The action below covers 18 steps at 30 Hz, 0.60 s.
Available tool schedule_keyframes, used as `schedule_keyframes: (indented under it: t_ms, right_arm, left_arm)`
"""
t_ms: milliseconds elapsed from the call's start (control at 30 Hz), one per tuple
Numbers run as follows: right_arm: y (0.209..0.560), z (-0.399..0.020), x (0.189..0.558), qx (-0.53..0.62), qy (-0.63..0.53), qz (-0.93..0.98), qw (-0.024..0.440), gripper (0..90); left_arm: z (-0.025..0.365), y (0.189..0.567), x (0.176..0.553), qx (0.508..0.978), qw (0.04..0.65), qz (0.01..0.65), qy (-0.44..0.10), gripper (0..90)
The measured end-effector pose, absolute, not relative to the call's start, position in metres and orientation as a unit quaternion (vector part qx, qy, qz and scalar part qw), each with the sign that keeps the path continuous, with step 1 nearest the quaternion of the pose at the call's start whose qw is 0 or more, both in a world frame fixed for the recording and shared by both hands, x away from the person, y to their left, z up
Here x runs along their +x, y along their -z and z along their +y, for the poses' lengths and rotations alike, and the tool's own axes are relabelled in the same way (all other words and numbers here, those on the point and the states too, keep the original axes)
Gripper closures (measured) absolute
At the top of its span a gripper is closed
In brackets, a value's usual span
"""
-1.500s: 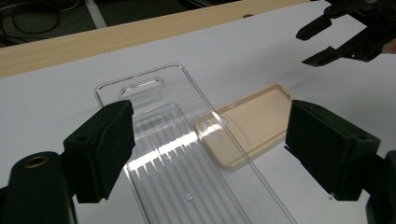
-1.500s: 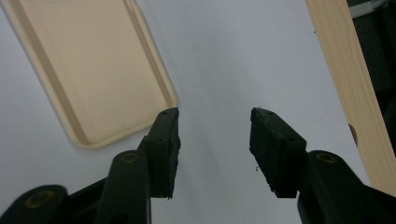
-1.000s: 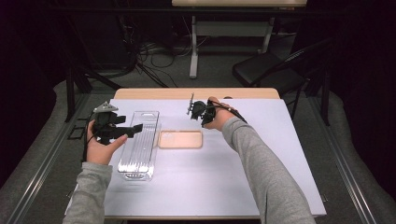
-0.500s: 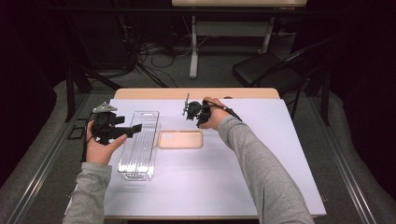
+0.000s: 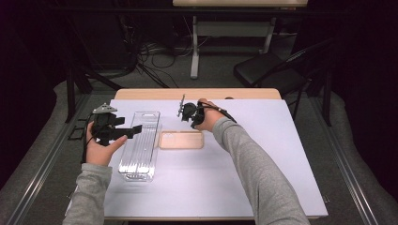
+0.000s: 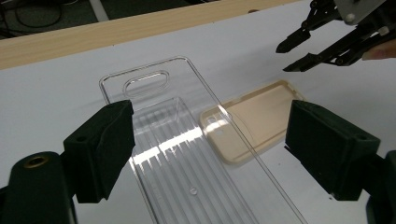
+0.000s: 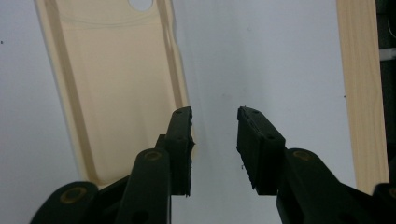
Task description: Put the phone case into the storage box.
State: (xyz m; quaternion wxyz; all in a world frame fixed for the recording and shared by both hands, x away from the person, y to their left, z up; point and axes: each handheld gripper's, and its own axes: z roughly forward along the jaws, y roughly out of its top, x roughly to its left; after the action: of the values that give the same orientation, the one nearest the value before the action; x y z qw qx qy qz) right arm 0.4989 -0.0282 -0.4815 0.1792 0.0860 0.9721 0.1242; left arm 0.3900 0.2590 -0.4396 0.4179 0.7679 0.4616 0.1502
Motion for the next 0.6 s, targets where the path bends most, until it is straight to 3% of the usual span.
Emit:
schedule_keyframes:
  t_ms: [600]
  right_arm:
    - [0.498,-0.018,0.5,0.055,-0.123,0.976,0.171,71.3]
  left_arm:
    - [0.26,0.441,0.39,0.767,0.415,0.465,-0.153,15.9]
